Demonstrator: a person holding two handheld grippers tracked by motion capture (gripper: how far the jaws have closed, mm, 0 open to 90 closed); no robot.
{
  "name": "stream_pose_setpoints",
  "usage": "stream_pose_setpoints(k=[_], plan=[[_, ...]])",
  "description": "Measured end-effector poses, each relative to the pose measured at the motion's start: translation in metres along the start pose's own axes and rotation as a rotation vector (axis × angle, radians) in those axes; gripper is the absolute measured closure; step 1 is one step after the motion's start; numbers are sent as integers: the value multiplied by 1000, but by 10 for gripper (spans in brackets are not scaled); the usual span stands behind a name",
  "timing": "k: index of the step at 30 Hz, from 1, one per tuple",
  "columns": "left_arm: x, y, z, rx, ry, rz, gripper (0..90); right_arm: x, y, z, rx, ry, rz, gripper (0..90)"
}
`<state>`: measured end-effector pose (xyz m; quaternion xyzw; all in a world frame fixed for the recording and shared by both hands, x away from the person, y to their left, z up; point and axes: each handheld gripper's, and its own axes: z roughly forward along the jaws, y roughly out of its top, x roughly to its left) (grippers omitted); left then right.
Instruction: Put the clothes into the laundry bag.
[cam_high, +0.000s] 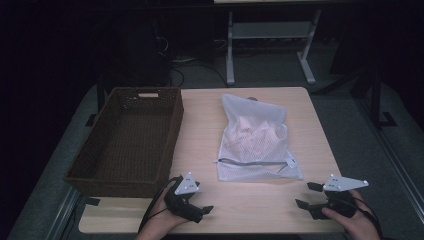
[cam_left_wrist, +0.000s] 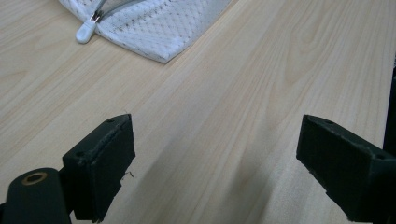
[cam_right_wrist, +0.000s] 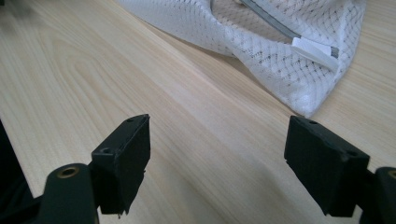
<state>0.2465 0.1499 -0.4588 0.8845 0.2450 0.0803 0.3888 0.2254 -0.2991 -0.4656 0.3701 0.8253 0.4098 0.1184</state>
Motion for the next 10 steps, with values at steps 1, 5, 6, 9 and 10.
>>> stream_pose_setpoints(k=[1,5,6,9,10], plan=[[0,0,0,-1,0,0,108,0,0,0,-1,-1,-2,223],[2,-1,-1,-2,8,-6,108,0,0,-1,-7,2,-3,223],[2,-1,-1,-5,11,-7,108,0,0,-1,-9,2,-5,223],[3,-1,-3,-9,18,-10,109,0,0,-1,-15,0,-11,221],[4,-1,-3,-9,19,-11,109,0,0,-2,-17,2,-10,221]])
